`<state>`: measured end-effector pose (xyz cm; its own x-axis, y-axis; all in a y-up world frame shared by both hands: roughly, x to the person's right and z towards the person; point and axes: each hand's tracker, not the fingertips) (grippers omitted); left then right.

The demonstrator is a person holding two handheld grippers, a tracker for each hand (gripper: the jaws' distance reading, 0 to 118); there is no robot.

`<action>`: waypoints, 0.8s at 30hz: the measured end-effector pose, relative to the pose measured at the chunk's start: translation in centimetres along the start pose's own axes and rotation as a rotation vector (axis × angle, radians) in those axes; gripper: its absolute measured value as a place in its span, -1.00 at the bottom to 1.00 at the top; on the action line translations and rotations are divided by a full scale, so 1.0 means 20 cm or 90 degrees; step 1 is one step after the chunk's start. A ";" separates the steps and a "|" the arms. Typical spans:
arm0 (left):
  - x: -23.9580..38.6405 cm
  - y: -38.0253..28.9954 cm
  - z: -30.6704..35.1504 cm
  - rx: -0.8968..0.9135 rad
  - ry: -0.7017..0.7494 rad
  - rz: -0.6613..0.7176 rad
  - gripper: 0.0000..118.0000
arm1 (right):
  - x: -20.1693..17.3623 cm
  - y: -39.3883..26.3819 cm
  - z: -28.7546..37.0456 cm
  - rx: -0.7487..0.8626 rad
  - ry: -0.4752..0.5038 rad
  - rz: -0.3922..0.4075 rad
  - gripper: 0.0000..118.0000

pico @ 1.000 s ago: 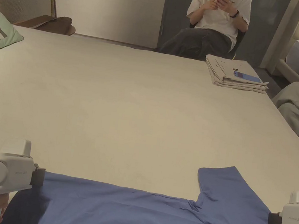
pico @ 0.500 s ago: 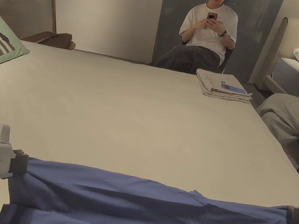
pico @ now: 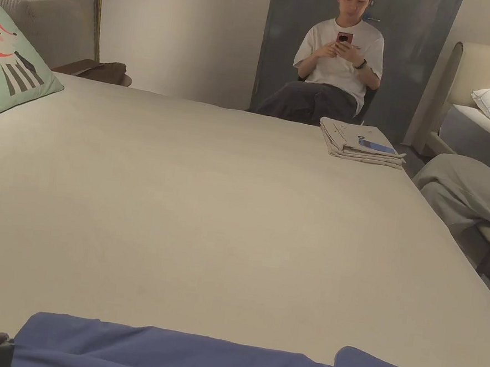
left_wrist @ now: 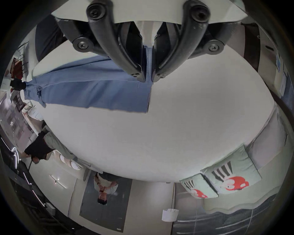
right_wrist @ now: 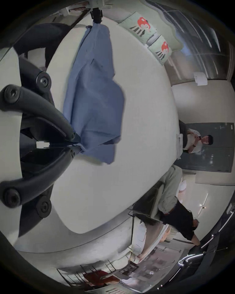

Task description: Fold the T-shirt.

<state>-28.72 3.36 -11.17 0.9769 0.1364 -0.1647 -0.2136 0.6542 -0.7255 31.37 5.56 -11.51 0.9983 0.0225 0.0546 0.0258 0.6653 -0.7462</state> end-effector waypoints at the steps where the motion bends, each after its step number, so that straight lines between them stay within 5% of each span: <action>1: -0.01 -0.03 -0.02 -0.005 0.001 0.001 -0.95 | -0.01 -0.03 -0.02 -0.005 -0.006 0.005 -0.94; 8: -0.02 -0.08 -0.10 -0.021 0.013 0.009 -0.90 | 0.00 -0.11 -0.11 -0.009 -0.023 0.009 -0.93; 9: -0.01 -0.09 -0.09 -0.019 0.016 0.010 -0.67 | 0.00 -0.11 -0.10 -0.002 -0.022 0.004 -0.85; 11: -0.01 -0.08 -0.06 -0.016 0.023 0.010 0.11 | 0.00 -0.12 -0.07 0.033 -0.018 -0.010 -0.13; 14: 0.02 -0.03 0.06 0.060 0.034 0.012 0.46 | 0.00 -0.08 0.05 0.144 -0.034 -0.036 0.31; 15: 0.05 0.00 0.11 0.104 0.022 0.018 0.73 | -0.02 -0.05 0.10 0.190 -0.037 -0.043 0.57; 24: 0.38 0.29 0.44 0.397 -0.025 -0.034 0.69 | -0.34 0.27 0.35 0.460 -0.092 -0.067 0.55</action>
<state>-22.36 14.73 -10.76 0.9882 0.1103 -0.1060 -0.1303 0.9702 -0.2044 24.30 14.12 -11.29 0.9741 -0.0040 0.2261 0.0301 0.9932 -0.1123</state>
